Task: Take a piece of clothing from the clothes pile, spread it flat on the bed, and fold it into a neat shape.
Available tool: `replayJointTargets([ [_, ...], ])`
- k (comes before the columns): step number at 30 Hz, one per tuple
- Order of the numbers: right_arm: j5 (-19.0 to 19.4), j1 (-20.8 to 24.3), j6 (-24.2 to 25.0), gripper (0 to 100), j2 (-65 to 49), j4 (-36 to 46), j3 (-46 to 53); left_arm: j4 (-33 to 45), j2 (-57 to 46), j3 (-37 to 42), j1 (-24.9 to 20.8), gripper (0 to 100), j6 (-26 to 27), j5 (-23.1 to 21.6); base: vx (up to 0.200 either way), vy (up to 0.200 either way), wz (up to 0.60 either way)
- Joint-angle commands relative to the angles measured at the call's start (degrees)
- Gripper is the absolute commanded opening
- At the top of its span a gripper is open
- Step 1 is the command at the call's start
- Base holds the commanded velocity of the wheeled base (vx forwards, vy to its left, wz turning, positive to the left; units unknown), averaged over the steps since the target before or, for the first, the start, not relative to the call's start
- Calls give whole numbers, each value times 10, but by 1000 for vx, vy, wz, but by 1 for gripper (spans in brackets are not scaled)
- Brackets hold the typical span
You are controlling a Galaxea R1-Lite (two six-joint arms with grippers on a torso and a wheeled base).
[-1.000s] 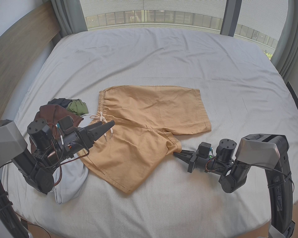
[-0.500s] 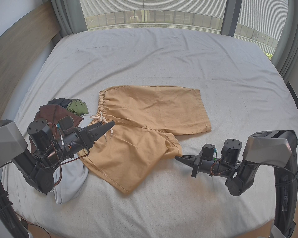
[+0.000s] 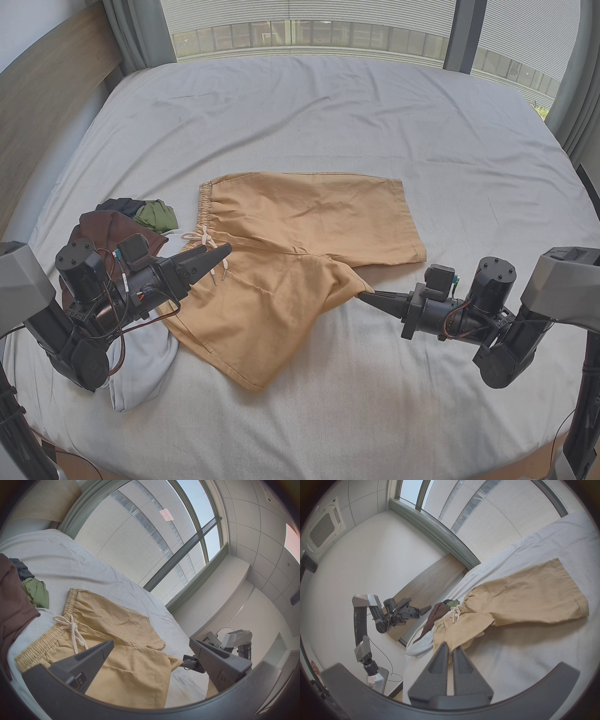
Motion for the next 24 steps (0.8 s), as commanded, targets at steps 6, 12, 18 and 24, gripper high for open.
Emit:
replayJointTargets([
  [6,0,-1,27,0,-50,-1,3,0,2,0,1,100,0,0,0,0,0],
  [12,-3,-12,36,0,-44,0,-1,0,2,0,1,100,0,0,0,0,0],
  [18,-14,-5,34,0,4,-1,-24,0,2,1,1,100,1,0,0,0,0],
  [24,-24,25,38,0,37,1,-67,0,3,10,1,100,4,0,0,0,0],
])
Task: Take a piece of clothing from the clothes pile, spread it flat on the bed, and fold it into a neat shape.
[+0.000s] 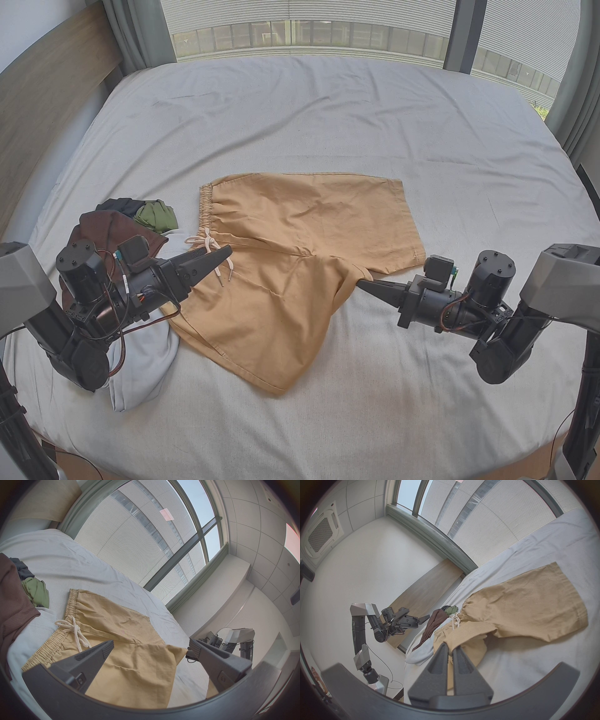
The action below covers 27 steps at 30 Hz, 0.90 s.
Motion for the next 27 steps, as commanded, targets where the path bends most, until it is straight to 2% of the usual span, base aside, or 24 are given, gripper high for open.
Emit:
replayJointTargets([
  [1,-2,22,5,0,48,0,-52,0,1,7,0,100,1,0,0,0,0],
  [4,-6,28,22,0,96,1,-121,0,-2,8,0,100,1,0,0,0,0],
  [5,-12,33,50,0,120,3,-165,0,-5,8,0,100,-1,1,0,0,0],
  [10,-14,38,96,0,146,31,-245,0,-4,8,0,100,-1,1,0,0,0],
  [14,-15,42,114,0,173,61,-304,0,-2,8,-1,100,-1,0,0,0,0],
  [23,-16,57,115,0,228,140,-430,-1,-1,10,-4,100,0,1,0,0,0],
  [26,-30,60,115,0,240,156,-458,-1,-1,10,-4,100,-1,1,0,0,0],
  [27,-45,60,115,0,253,171,-487,-1,-1,10,-5,100,-1,1,0,0,0],
])
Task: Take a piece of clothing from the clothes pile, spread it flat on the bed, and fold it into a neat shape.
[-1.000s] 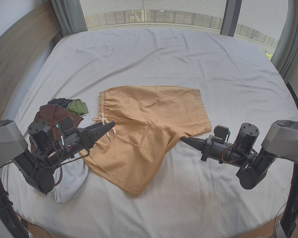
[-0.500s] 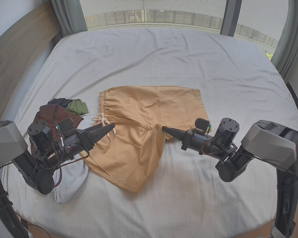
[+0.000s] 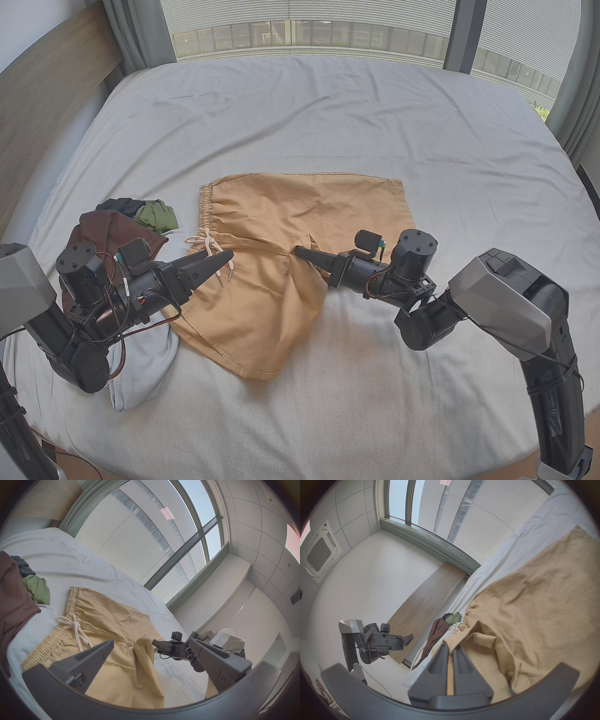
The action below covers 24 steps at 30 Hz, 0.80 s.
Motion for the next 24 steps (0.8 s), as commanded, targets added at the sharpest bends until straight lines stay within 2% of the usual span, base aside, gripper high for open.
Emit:
replayJointTargets([
  [1,-27,7,1,0,58,36,-84,0,1,0,-1,100,-1,0,0,0,0],
  [4,-40,7,1,0,69,44,-111,0,3,0,-2,100,-1,0,0,0,0],
  [11,-42,6,1,0,75,46,-119,0,10,0,-6,100,0,1,0,0,0],
  [15,-62,1,0,0,91,59,-144,0,12,1,-9,100,0,2,0,0,0],
  [24,-81,-2,0,0,100,72,-165,0,18,0,-9,100,1,3,0,0,0],
])
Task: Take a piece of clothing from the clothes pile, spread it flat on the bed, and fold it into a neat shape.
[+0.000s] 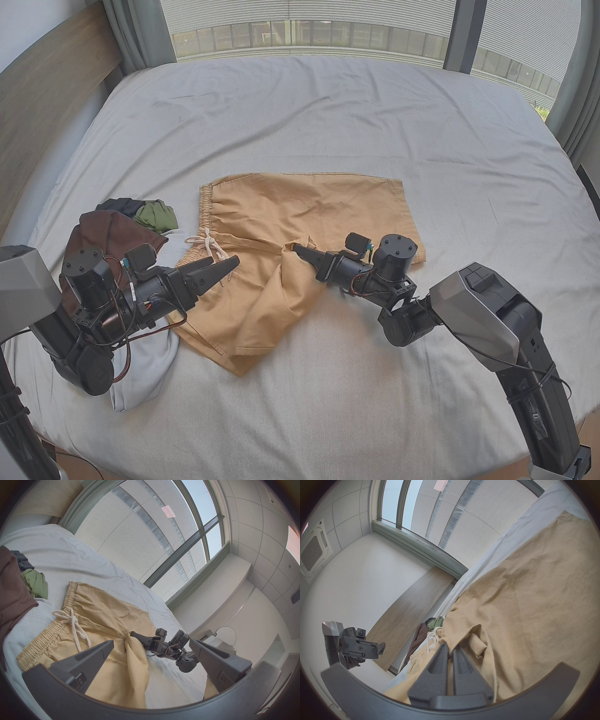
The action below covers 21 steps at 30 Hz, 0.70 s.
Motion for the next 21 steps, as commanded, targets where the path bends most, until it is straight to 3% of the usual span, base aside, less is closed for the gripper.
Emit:
replayJointTargets([
  [1,-10,-1,-1,0,6,4,-10,0,5,0,0,100,1,0,0,0,0],
  [18,-41,-14,-5,0,5,4,-14,0,4,-1,-3,100,1,1,0,0,0],
  [19,-41,-14,-5,100,5,4,-14,0,4,-1,-3,100,1,1,0,0,0],
  [21,-42,-14,-9,100,4,4,-12,0,4,-1,-3,100,1,1,0,0,0],
])
